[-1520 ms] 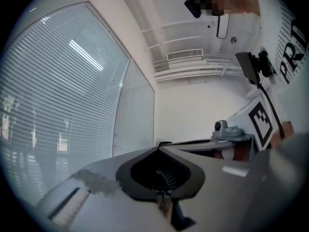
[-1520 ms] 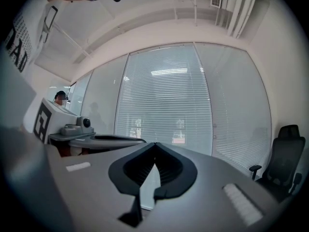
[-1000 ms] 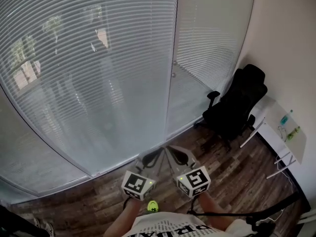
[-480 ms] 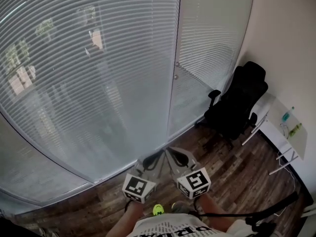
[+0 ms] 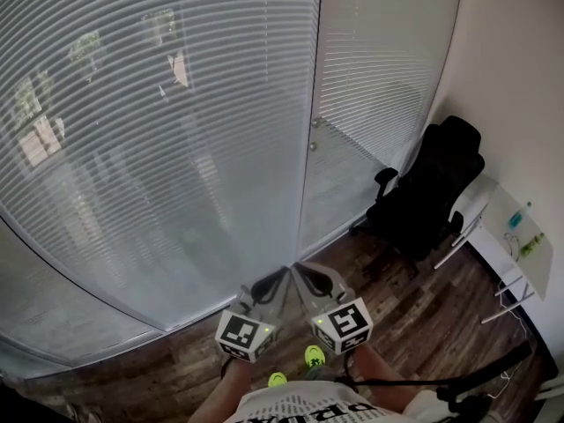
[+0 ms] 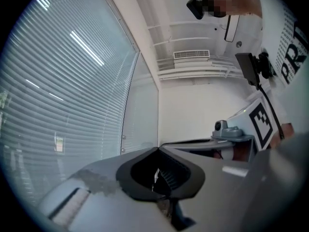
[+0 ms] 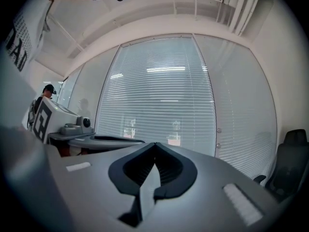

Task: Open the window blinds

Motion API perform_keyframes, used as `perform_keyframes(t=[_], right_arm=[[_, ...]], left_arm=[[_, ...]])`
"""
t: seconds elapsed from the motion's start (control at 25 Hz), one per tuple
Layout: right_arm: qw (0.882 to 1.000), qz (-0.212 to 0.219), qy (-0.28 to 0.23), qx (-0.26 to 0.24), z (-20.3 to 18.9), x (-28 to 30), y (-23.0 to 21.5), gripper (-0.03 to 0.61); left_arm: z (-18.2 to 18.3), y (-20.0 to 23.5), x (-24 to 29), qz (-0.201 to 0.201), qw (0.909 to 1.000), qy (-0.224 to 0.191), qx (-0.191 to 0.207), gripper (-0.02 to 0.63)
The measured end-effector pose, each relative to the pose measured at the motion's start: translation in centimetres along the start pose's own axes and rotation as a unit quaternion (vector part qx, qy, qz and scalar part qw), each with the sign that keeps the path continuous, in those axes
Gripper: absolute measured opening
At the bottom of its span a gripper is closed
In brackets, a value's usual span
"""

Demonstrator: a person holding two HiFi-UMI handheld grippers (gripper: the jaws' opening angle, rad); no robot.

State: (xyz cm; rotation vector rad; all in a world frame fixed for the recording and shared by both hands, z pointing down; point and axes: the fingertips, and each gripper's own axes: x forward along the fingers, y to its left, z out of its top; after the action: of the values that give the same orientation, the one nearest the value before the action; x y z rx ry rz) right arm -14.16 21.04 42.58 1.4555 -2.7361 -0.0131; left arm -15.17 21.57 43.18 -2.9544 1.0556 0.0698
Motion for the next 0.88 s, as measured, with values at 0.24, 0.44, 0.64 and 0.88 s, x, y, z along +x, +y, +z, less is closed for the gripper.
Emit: perform_keyframes(t=[0.24,0.44,0.64,0.88], right_arm=[[1.000,0.021,-0.009,-0.006,1.3,0.4,-6.2,0.006],[0.999,0.041,-0.007,-0.013,1.5,-0.2,-11.5,0.008],[0.998,0.058,-0.012,-0.012,1.3,-0.7,-14.6,0.008],[0.998,0.069,-0.013,-0.008,0.2,0.0,-16.7,0.006]], left_arm=[[1.3,-0.1,6.3,0.021,0.9997,-0.004,0.008,-0.008],[1.4,-1.2,11.6,0.046,0.9988,-0.008,0.011,-0.008],[1.2,-2.0,14.6,0.062,0.9978,-0.009,0.019,-0.008],[0.1,-1.5,16.8,0.076,0.9970,-0.006,0.017,-0.008]])
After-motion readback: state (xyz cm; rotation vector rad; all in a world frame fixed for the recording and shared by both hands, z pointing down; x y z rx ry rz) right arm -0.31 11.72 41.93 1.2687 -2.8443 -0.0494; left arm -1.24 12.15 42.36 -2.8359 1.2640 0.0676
